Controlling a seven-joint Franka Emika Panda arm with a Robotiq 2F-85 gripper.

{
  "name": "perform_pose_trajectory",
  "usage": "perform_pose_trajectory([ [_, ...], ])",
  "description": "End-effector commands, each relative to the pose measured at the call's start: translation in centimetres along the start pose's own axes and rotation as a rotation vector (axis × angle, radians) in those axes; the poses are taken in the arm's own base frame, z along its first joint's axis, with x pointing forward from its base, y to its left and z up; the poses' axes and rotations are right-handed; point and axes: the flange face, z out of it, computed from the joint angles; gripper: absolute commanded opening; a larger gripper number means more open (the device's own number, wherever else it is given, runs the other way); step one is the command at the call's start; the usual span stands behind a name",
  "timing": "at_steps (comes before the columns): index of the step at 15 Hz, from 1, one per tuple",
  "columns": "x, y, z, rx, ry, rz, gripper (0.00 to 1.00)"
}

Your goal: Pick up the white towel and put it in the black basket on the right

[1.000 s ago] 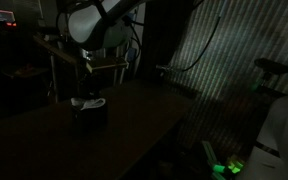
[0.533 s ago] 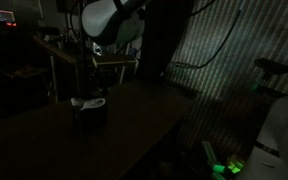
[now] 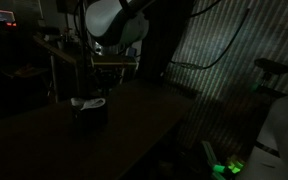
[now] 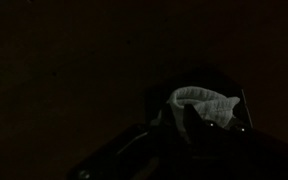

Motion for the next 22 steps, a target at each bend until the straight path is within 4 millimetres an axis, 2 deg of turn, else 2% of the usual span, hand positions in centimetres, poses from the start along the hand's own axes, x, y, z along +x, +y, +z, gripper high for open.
perform_pose_trajectory([
  [1, -0.5, -0.2, 0.1, 0.048, 0.023, 0.04, 0.53],
  [4, -0.5, -0.3, 1.0, 0.069, 0.031, 0.042, 0.75],
  [5, -0.4, -0.4, 1.3, 0.075, 0.035, 0.045, 0.8],
  [7, -0.3, -0.4, 1.7, 0.086, 0.041, 0.049, 0.85],
  [9, -0.1, -0.4, 2.2, 0.096, 0.047, 0.053, 0.87],
  [10, 0.1, -0.5, 2.4, 0.102, 0.051, 0.055, 0.82],
  [16, 1.0, -0.6, 3.7, 0.129, 0.072, 0.062, 0.77],
  [17, 1.1, -0.6, 3.8, 0.132, 0.073, 0.063, 0.74],
  [19, 1.3, -0.6, 4.0, 0.135, 0.077, 0.062, 0.48],
  [22, 1.5, -0.8, 3.8, 0.129, 0.076, 0.053, 0.23],
])
